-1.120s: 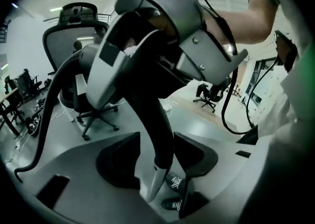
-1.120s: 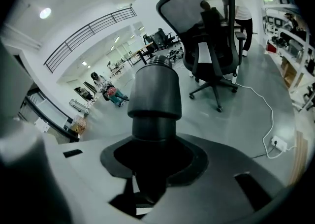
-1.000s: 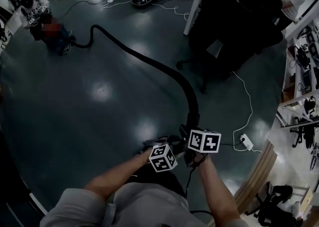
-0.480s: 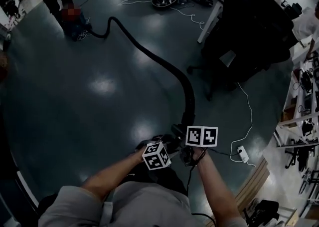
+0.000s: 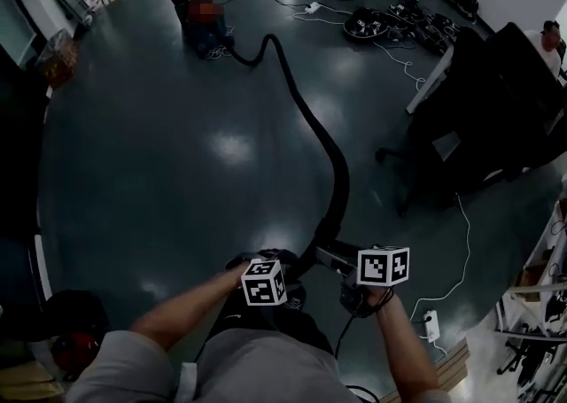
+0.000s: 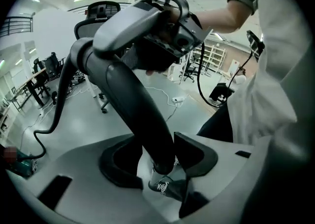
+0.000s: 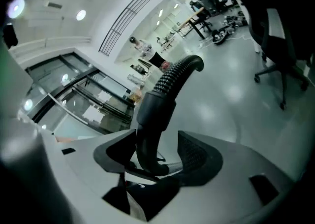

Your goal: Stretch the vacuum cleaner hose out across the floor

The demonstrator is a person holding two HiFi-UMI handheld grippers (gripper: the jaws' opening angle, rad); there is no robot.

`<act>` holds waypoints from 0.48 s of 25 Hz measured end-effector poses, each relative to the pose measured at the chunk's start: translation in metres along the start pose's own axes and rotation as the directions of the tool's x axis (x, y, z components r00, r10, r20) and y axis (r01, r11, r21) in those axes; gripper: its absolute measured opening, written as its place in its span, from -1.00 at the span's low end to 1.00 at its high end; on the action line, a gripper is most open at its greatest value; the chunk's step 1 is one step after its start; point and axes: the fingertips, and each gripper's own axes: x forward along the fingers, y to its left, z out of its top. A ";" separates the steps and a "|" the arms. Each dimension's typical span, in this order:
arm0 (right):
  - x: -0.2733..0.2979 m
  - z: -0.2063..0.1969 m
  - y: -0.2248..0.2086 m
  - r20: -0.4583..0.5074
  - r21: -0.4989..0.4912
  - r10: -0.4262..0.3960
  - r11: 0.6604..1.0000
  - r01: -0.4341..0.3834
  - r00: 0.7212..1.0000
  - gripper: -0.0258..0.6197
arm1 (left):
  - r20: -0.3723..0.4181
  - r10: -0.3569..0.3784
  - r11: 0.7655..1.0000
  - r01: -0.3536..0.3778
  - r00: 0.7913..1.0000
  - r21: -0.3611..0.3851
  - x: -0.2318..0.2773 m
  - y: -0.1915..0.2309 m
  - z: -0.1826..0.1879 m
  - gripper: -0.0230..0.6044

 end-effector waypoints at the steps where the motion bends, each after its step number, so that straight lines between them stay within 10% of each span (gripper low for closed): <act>1: -0.010 0.002 0.004 -0.013 -0.079 -0.002 0.997 0.001 1.000 -0.15 | -0.012 0.008 1.000 -0.008 1.000 0.006 -0.006 -0.004 -0.003 -0.27; 3: -0.029 0.013 0.006 -0.028 -0.272 -0.041 0.962 0.032 0.999 -0.15 | -0.033 0.024 1.000 -0.023 0.999 0.010 -0.019 -0.010 -0.009 -0.27; 5: -0.042 0.031 -0.006 -0.036 -0.517 -0.129 0.851 0.092 0.991 -0.15 | -0.048 0.037 0.999 -0.037 0.998 0.001 -0.030 -0.014 -0.014 -0.27; 8: -0.042 0.069 -0.025 -0.012 -0.850 -0.270 0.509 0.132 0.963 -0.15 | -0.060 0.039 0.999 -0.041 0.997 -0.023 -0.042 -0.020 -0.017 -0.27; 12: -0.004 0.105 -0.010 -0.023 -0.996 -0.297 0.093 0.005 0.955 -0.09 | -0.081 0.022 0.998 -0.027 0.996 -0.055 -0.063 -0.039 -0.025 -0.27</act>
